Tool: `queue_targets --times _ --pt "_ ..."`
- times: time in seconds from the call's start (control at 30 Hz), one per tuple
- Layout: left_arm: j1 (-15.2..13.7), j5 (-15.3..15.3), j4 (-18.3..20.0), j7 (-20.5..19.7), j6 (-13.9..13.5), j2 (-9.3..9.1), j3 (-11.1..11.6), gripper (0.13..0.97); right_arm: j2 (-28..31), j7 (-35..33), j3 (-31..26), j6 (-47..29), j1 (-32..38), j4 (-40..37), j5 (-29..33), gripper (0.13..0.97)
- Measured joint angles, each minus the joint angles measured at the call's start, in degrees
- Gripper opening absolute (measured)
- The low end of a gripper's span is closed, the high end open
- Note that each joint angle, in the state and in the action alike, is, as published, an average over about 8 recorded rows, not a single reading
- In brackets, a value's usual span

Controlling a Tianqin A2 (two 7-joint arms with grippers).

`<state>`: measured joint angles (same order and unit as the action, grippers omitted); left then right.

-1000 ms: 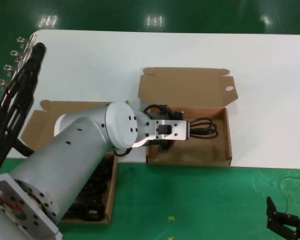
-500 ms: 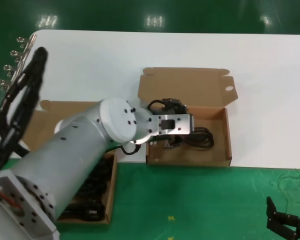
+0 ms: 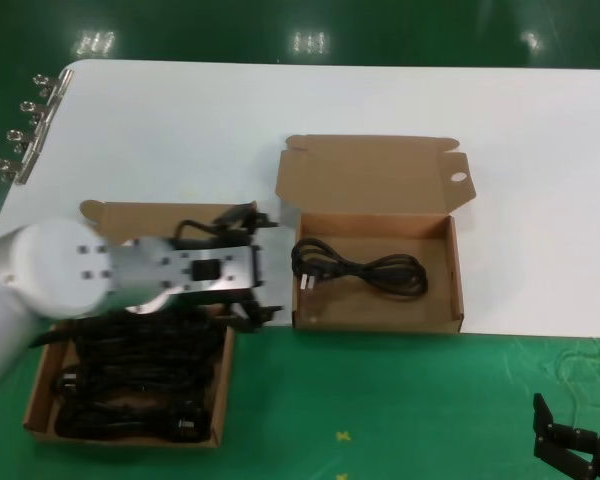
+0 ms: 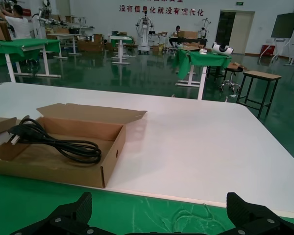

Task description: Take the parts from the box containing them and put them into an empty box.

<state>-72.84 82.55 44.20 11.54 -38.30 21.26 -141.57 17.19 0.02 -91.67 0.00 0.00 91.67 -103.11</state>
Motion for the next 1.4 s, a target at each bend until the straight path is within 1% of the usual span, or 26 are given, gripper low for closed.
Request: queue_targets --times 0.07,0.13,0.17,0.23,0.3,0.47,0.57,0.63,0.87,1.4 --pt "1.4 -0.2 2.4 -0.1 -0.8 2.33 1.8 0.725 0.0 0.0 0.0 0.0 0.0 0.0 0.0 0.966" --pt "2.5 -0.1 4.0 0.2 -1.4 3.97 3.4 0.772 0.0 0.0 0.0 0.0 0.0 0.0 0.0 0.966" --pt "2.9 0.0 4.6 0.3 -1.6 4.53 4.0 0.796 0.0 0.0 0.0 0.0 0.0 0.0 0.0 0.966" --pt "3.4 0.3 5.3 0.7 -1.7 5.21 5.0 0.796 0.0 0.0 0.0 0.0 0.0 0.0 0.0 0.966" --pt "3.7 0.4 5.6 1.0 -1.8 5.47 5.5 0.796 0.0 0.0 0.0 0.0 0.0 0.0 0.0 0.966" --pt "5.0 0.9 6.4 0.9 -1.1 5.38 6.4 0.87 0.0 0.0 0.0 0.0 0.0 0.0 0.0 0.966" --pt "6.8 1.4 7.5 0.6 -0.1 5.13 7.5 0.915 0.0 0.0 0.0 0.0 0.0 0.0 0.0 0.966" --pt "8.2 1.8 8.3 0.3 0.8 4.93 8.5 0.921 0.0 0.0 0.0 0.0 0.0 0.0 0.0 0.966" --pt "14.2 3.5 12.0 -0.8 4.2 4.09 12.3 0.964 0.0 0.0 0.0 0.0 0.0 0.0 0.0 0.966" --pt "29.0 7.8 20.9 -3.5 12.8 2.03 21.8 0.966 0.0 0.0 0.0 0.0 0.0 0.0 0.0 0.966"
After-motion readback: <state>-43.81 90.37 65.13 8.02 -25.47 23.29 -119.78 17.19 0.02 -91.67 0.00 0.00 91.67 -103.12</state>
